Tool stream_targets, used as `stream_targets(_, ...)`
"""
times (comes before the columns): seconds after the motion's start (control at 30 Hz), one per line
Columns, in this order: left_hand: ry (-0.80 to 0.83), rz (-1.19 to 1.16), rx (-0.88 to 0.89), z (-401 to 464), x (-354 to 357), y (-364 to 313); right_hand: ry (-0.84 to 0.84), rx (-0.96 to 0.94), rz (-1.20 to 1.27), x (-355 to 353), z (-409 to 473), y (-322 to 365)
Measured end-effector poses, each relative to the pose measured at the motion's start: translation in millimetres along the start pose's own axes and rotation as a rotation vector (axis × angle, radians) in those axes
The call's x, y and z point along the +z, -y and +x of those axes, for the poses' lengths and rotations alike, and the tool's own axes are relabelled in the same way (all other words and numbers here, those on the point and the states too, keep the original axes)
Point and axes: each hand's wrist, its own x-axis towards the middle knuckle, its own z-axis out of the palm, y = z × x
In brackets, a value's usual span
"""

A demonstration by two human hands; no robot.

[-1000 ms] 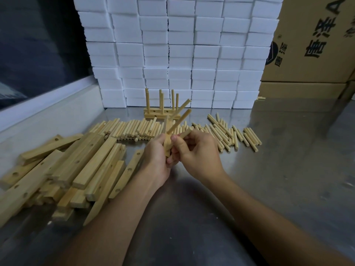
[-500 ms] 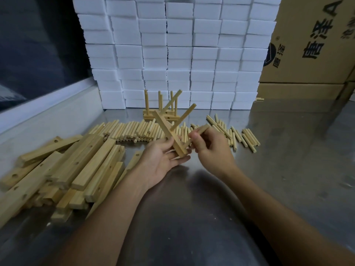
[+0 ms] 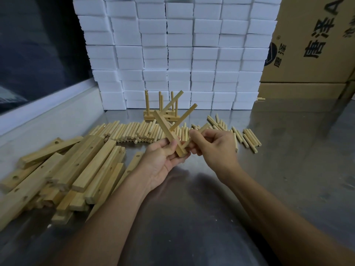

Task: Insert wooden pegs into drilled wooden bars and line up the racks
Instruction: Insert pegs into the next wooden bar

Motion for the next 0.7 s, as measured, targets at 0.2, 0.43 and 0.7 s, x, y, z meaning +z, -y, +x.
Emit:
stream_targets(0.2, 0.004, 0.001, 0.008, 1.6, 0.5, 0.7, 0.005, -0.045, -0.116, 2.6, -3.5, -6.8)
stream_targets(0.43, -0.014, -0.017, 0.044, 1.0, 1.3, 0.5, 0.133, -0.020, -0.233, 6.9, -7.7, -13.7)
stream_targets(0.7, -0.241, -0.073, 0.163, 1.0, -0.3, -3.0, 0.112, -0.018, -0.421, -5.0, -0.1, -16.5)
